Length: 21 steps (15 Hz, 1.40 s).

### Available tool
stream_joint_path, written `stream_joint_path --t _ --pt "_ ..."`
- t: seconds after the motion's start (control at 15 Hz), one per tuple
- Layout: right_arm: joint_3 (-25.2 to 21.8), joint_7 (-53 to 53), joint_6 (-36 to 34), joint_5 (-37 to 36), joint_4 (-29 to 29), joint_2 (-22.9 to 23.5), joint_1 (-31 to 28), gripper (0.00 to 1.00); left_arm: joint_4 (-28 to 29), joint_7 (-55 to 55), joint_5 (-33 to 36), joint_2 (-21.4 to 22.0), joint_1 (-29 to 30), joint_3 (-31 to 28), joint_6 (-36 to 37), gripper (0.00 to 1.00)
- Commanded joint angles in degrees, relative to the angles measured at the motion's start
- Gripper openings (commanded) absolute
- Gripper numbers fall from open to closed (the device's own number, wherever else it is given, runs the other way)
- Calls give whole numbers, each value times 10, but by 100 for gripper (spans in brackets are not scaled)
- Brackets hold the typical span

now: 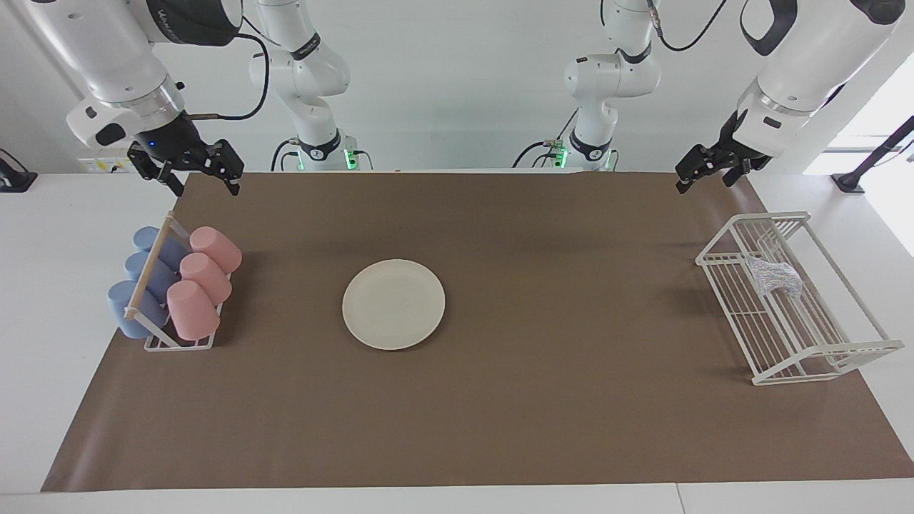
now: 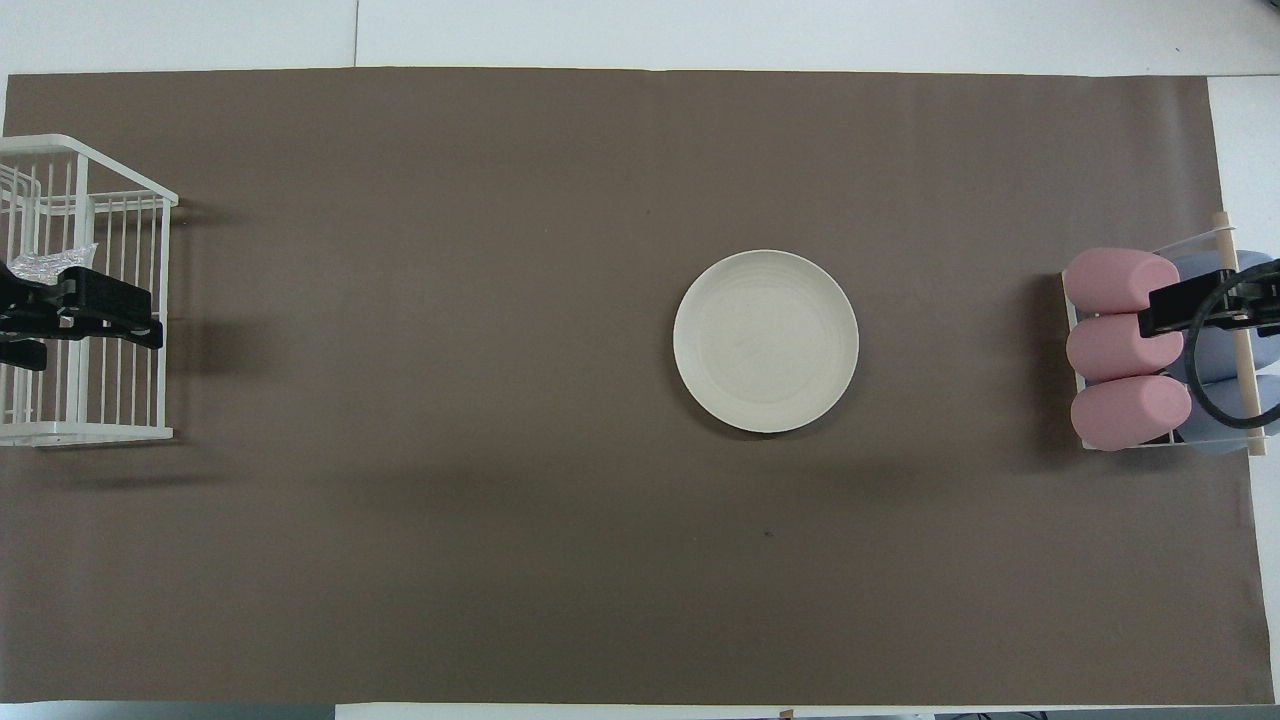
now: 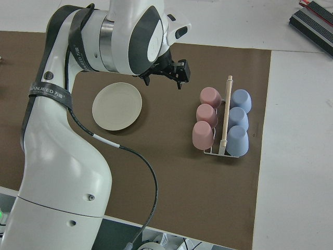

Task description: Wipe plate with sponge

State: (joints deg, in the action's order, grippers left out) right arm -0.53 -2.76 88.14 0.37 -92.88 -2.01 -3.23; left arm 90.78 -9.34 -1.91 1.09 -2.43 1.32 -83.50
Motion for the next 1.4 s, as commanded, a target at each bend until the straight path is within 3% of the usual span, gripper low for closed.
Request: stream_joint_path --t 0.0,0.6,0.87,1.2,1.34 --pt "1 7 -9 -17 3 1 3 100 -9 3 -6 -1 7 3 3 100" --pt "1 9 -9 -16 3 1 3 100 6 -1 -4 4 5 0 -3 100" --pt "1 11 -9 -16 3 1 3 100 31 -52 41 12 -6 4 -11 100" --pt "1 13 -9 -16 3 1 3 100 52 -77 190 -38 -32 5 -43 100" --pt "1 27 -10 -15 3 0 3 100 51 -77 265 -78 -54 5 -50 100"
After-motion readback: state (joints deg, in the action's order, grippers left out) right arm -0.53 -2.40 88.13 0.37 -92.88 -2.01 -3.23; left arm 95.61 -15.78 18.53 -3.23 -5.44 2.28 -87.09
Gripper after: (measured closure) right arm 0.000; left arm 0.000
